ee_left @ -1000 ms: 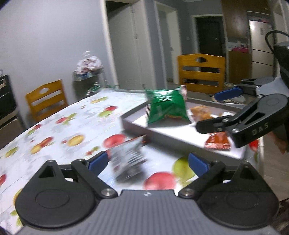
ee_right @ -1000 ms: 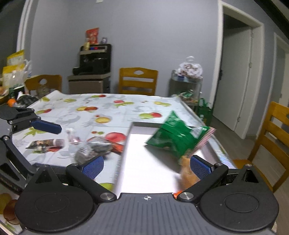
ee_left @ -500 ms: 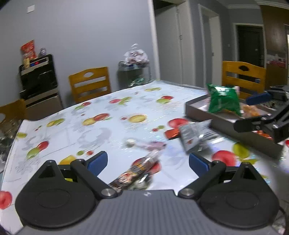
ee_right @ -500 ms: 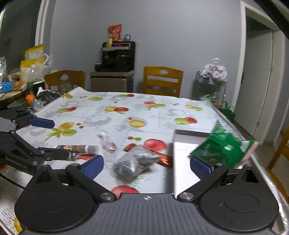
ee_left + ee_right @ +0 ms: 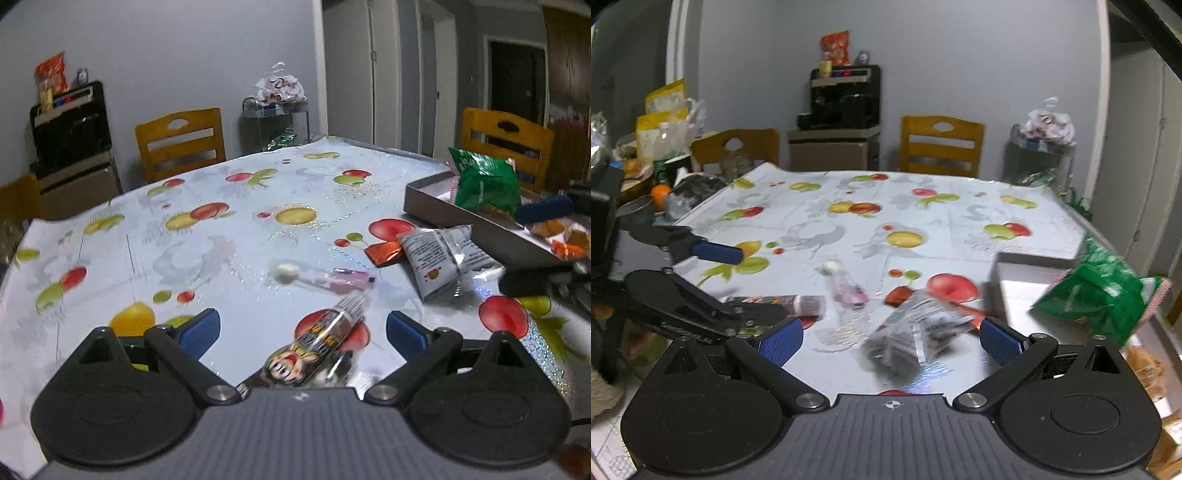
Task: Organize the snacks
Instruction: 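Grasp the brown stick snack with the left gripper while the right gripper grasps the clear nut bag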
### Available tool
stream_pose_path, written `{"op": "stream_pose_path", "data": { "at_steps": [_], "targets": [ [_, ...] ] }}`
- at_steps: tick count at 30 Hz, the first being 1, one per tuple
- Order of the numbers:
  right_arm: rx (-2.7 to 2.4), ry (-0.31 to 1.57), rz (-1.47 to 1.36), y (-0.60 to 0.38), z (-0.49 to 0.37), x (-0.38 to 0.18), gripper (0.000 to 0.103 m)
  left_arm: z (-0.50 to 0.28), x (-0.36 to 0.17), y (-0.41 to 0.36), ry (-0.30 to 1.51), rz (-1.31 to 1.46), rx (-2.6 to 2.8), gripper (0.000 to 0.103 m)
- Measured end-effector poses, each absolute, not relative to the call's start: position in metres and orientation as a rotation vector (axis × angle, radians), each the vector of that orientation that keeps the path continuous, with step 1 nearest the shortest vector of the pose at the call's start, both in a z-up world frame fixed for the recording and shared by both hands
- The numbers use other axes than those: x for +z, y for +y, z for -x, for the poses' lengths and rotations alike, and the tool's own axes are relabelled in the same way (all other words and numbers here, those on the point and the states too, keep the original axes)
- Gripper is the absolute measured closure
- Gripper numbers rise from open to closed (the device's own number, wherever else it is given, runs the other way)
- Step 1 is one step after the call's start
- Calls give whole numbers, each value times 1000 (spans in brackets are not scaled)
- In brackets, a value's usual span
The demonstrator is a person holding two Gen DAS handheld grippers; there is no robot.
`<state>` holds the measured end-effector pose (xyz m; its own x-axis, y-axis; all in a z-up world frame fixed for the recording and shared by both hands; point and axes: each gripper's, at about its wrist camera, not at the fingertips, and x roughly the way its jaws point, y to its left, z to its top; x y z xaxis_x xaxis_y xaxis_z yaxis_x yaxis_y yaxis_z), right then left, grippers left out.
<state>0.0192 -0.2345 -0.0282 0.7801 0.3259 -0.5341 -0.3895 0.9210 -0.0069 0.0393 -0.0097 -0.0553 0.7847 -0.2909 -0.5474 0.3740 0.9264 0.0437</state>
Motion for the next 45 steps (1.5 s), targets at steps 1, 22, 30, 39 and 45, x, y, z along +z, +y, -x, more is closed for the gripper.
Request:
{"op": "stream_pose_path", "data": {
  "at_steps": [1,22,30,39,45],
  "targets": [
    [399,555,138,-230,-19,-29,0,-41,-57,-5,567,-131,-357,5],
    [338,627,93,-232,-45,-44,0,-73,-73,-9,697,-92,-385,47],
    [334,643,79,-231,-51,-47,0,-71,-70,1,702,-62,-349,67],
    [300,678,60,-228,-70,-53,0,-68,-73,-1,673,-79,-329,67],
    [270,719,-11,-229,-90,-60,0,-68,-74,-2,665,-79,-326,67]
  ]
}}
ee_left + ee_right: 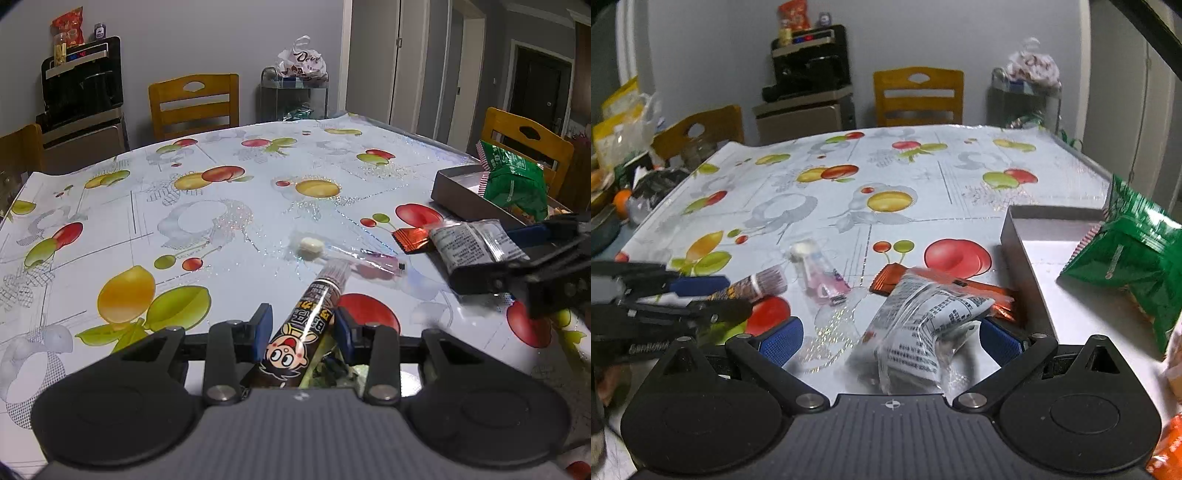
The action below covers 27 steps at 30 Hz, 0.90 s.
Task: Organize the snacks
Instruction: 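Grasp the brown stick snack with the left gripper while the right gripper grasps the clear nut bag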
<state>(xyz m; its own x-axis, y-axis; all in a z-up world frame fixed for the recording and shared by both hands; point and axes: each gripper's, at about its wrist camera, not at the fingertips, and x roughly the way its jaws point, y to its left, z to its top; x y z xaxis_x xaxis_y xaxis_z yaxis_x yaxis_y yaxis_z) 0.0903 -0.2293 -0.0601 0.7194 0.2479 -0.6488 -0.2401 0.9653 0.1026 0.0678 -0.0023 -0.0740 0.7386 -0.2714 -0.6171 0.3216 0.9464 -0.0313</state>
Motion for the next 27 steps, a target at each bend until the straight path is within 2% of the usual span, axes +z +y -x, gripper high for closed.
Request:
{"op": "stream_pose_path", "data": {
  "at_steps": [5,8,9,11,13,18,27],
  "targets": [
    [233,721,-2,-227,-100,-67,1,-68,-74,-3,665,-77,-326,67],
    [214,717,58,-220,-103,-71,6,-68,-74,-3,664,-80,-326,67],
    [213,715,85,-217,-102,-72,12,-68,-74,-2,664,-78,-326,67],
    [207,695,125,-214,-101,-74,17,-68,-74,-2,665,-76,-327,67],
    [215,680,132,-214,-99,-73,36,-68,-74,-2,664,-77,-327,67],
    [246,677,110,-217,-97,-71,46,-68,-74,-2,664,-74,-328,67],
    [299,597,81,-225,-74,-54,52,-69,-75,-1,665,-62,-342,67]
  ]
}}
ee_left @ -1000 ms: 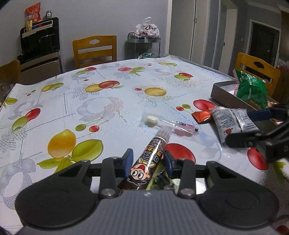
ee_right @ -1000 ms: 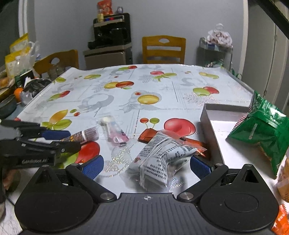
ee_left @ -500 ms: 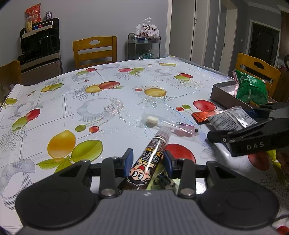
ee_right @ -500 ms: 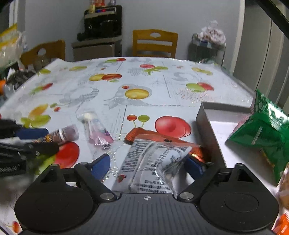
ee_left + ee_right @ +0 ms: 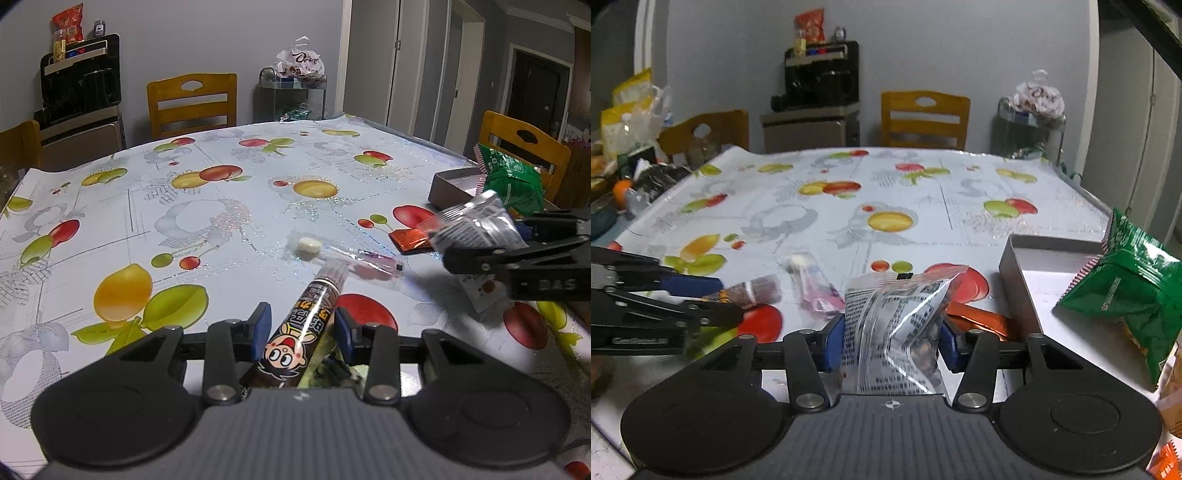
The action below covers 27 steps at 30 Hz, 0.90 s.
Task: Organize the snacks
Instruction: 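Grasp the brown stick snack with the left gripper while the right gripper grasps the clear nut bag, then lift the stick snack and nut bag and carry both toward the tray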
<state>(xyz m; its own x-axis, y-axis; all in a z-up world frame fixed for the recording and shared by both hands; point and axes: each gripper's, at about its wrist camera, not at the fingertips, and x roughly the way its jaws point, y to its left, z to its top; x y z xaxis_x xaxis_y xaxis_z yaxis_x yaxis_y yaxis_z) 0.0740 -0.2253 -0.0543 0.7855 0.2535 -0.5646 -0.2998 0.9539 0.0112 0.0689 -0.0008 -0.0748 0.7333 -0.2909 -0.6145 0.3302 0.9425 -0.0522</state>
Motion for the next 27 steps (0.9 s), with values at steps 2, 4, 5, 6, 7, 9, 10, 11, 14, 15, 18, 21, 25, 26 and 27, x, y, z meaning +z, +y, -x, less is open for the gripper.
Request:
{"op": "stream_pose_path", "data": {
  "at_steps": [2,4,5,6,7,9,10,11,14,15,18,21,25,26,27],
  "targets": [
    [314,576,78,-228,-65,-50,54,-69,-75,-1,664,-62,-347,67],
    [331,561,82,-230,-56,-47,56,-69,-75,-1,662,-63,-350,67],
    [343,560,83,-230,-53,-46,57,-69,-76,-2,661,-63,-351,67],
    [356,558,80,-231,-49,-44,58,-69,-76,-2,661,-65,-351,67],
    [365,555,79,-232,-45,-43,58,-69,-76,-2,660,-67,-350,67],
    [378,550,84,-232,-39,-42,59,-69,-76,-3,660,-71,-349,67],
    [382,551,84,-232,-38,-42,60,-70,-76,-3,659,-72,-349,67],
    [386,554,78,-233,-36,-42,60,-70,-76,-4,658,-76,-347,67],
    [402,564,56,-236,-32,-41,60,-67,-76,-8,650,-97,-351,76],
    [405,563,54,-238,-31,-40,60,-66,-76,-10,645,-108,-355,78],
    [410,557,46,-241,-25,-39,60,-62,-75,-17,632,-143,-346,82],
    [411,550,36,-246,-21,-38,60,-61,-75,-17,631,-141,-339,82],
    [410,539,21,-253,-16,-35,63,-59,-75,-15,629,-131,-318,82],
    [408,536,20,-255,-15,-35,64,-58,-75,-16,626,-132,-312,83],
    [407,534,22,-256,-14,-35,64,-58,-74,-16,624,-134,-309,83]
  ]
}}
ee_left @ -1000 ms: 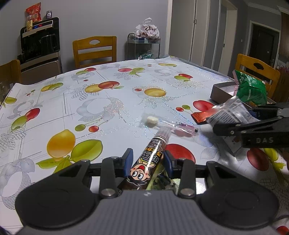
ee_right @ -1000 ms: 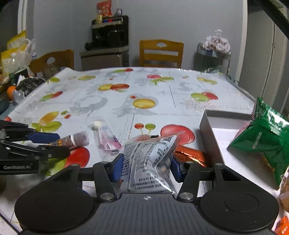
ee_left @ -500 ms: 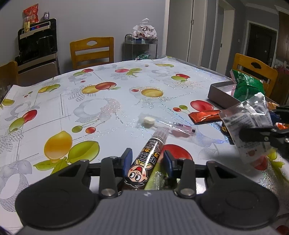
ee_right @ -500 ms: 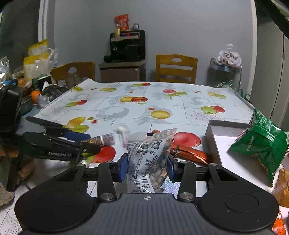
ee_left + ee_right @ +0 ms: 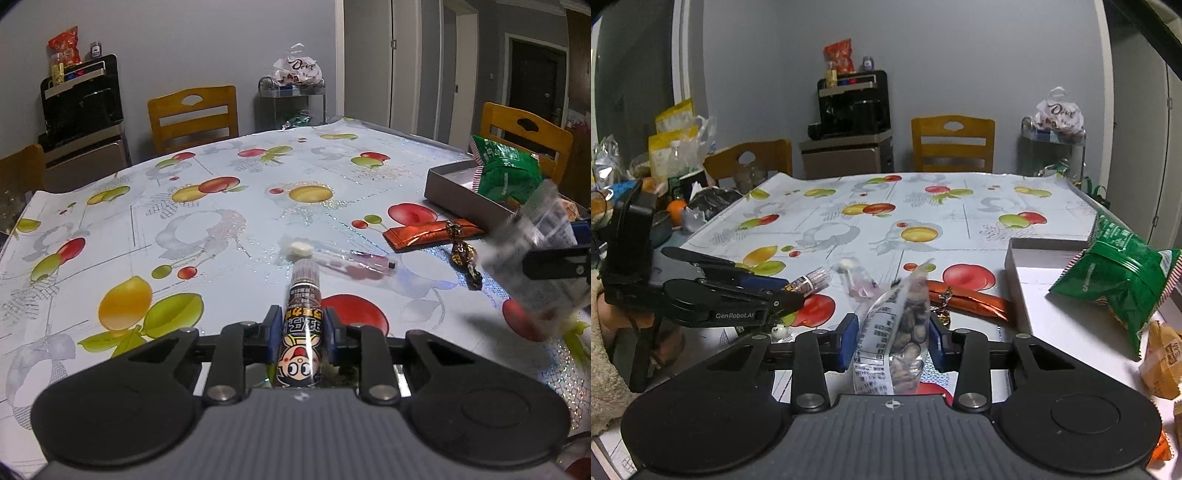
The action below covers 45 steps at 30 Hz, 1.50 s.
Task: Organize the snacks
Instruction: 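Lift the stick snack and nut bag and carry both toward the tray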
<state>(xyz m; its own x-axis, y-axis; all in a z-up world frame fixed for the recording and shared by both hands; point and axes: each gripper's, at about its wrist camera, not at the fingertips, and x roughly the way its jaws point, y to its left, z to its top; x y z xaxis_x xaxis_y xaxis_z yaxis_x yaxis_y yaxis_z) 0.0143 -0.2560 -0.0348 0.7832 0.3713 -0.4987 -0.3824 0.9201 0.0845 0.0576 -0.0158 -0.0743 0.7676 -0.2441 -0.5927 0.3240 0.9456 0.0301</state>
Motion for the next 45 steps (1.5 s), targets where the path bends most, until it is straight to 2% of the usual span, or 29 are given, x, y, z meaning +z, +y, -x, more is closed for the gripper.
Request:
{"op": "stream_pose_path", "data": {
  "at_steps": [11,18,24,26,31,45],
  "targets": [
    [437,560,24,-260,-15,-46,66,-52,-73,-18,614,-134,-282,83],
    [480,615,85,-250,-10,-59,55,-54,-75,-21,626,-150,-283,83],
    [490,631,115,-246,-8,-64,51,-62,-76,-14,649,-75,-307,83],
    [493,624,133,-245,-5,-64,52,-63,-76,-14,650,-71,-310,83],
    [494,591,112,-249,-2,-57,63,-59,-76,-22,632,-120,-281,83],
    [473,498,97,-260,1,-42,64,-29,-46,-12,486,-66,-234,83]
  ]
}}
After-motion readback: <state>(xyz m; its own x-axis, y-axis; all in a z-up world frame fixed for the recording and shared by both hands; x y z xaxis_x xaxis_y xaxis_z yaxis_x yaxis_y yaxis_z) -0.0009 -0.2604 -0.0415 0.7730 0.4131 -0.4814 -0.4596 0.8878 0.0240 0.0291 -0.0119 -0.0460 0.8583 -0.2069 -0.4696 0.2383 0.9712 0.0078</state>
